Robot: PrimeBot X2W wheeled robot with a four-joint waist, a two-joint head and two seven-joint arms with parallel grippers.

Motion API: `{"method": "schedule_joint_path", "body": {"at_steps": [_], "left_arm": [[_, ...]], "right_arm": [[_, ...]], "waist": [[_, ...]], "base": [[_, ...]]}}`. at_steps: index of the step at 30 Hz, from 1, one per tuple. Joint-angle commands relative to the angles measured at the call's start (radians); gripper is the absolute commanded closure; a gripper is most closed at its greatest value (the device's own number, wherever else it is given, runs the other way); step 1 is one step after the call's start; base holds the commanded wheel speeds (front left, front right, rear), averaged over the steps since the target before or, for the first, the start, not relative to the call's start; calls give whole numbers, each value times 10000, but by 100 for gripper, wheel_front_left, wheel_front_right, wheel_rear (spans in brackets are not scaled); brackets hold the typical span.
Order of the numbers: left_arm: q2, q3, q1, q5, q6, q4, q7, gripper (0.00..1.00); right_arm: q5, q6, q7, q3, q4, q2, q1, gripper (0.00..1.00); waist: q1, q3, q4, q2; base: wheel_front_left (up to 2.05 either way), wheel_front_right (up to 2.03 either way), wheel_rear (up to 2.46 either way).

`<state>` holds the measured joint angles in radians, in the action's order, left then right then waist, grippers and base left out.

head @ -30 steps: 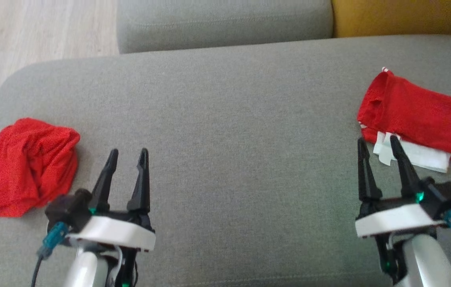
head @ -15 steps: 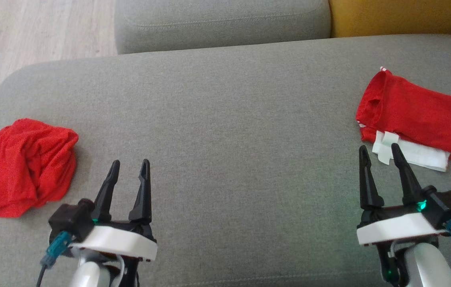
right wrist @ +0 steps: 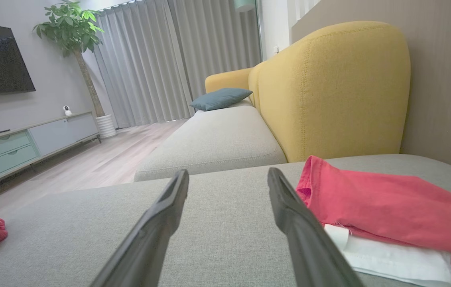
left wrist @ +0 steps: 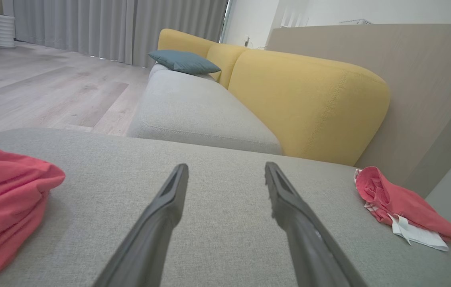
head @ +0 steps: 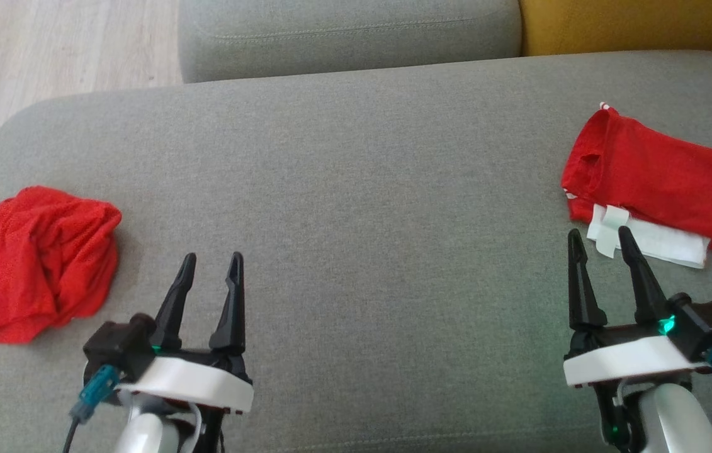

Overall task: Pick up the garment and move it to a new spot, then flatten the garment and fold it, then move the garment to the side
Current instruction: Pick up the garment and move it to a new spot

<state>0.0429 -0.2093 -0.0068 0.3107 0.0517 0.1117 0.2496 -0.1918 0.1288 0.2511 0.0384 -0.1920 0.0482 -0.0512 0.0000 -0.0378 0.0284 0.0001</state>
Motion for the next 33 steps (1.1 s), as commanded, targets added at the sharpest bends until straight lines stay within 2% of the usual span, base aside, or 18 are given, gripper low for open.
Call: {"method": "schedule_joint_path", "body": {"at_steps": [1,8,13,33], "left_arm": [[74,324,-501,-33,-22,-348,122,0],[74,374,-514,-58,-11,-328,122,0],[74,423,-542,-39,-5,-330,122,0],[74,1127,-355,-192,-60,-352,122,0]], "right_arm": [[-63,19,106,247,304,21,-359,0],[-148,19,106,280,290,20,-346,0],[-178,19,106,424,270,20,-289,0],[-517,19,107,1358,58,20,17,0]], "waist": [[0,-6,-8,-1],[0,1,-112,-1],[0,45,-515,-1],[0,413,-3803,-1]], "base": [[0,0,0],[0,0,0],[0,0,0],[0,0,0]]}}
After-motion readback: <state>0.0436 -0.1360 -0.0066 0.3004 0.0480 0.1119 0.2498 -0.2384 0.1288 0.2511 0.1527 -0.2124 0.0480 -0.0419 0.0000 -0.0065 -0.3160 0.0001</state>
